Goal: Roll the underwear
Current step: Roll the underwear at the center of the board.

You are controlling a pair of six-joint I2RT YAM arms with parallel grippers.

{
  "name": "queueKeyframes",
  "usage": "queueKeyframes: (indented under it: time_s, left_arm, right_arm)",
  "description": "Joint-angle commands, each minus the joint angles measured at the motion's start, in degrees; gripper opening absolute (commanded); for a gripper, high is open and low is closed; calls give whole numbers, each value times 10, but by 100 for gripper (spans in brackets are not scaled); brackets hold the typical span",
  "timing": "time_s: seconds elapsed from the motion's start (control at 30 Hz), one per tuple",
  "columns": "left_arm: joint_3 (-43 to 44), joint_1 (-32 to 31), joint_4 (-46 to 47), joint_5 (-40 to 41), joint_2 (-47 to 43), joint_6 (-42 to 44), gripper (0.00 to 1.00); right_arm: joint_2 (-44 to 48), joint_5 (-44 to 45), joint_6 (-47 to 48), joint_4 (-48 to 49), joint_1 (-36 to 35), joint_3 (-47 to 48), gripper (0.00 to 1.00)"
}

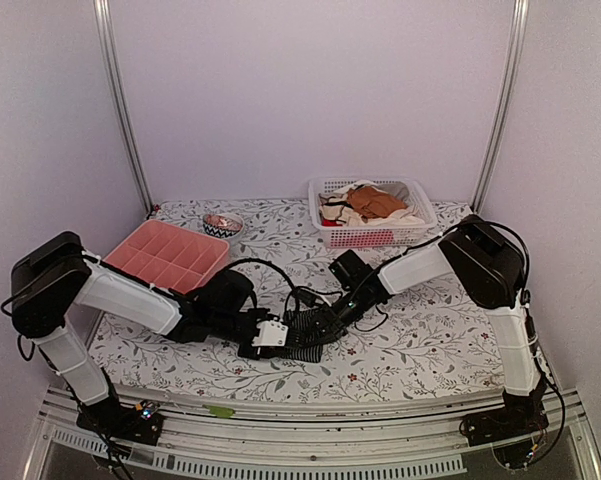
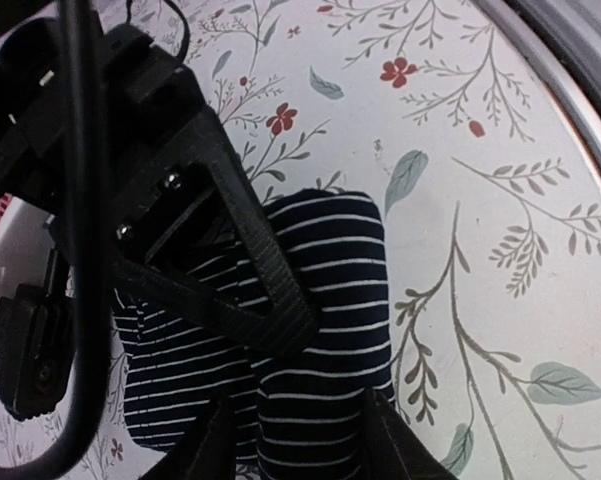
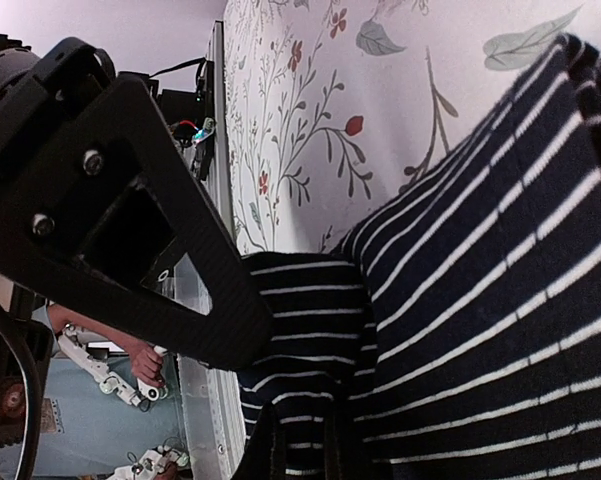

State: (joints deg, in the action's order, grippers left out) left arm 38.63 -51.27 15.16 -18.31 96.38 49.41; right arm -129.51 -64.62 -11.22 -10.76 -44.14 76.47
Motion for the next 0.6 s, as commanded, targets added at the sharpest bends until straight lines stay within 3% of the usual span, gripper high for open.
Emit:
queueKeyframes:
  time_s: [0.0, 0.07, 0.2, 0.3, 0.43, 0.57]
  left_arm:
    - [16, -9, -21, 5, 8, 16, 35]
    - [21, -9, -47, -5, 9, 18, 23]
    - [67, 0, -140, -36, 22, -14, 11]
    - [94, 16, -203, -77, 23, -19, 0]
    - [130, 33, -280, -125, 32, -5, 0]
    - [189, 62, -371, -183, 64, 2, 0]
  right_arm:
    - [-29, 62, 5, -16, 3, -1, 0]
    - [-25, 68, 7, -14, 3, -1, 0]
    - [-10, 77, 12, -9, 5, -2, 0]
    - [13, 95, 18, -7, 8, -2, 11]
    - [61, 135, 38, -5, 10, -12, 29]
    - [137, 204, 65, 17, 13, -56, 38]
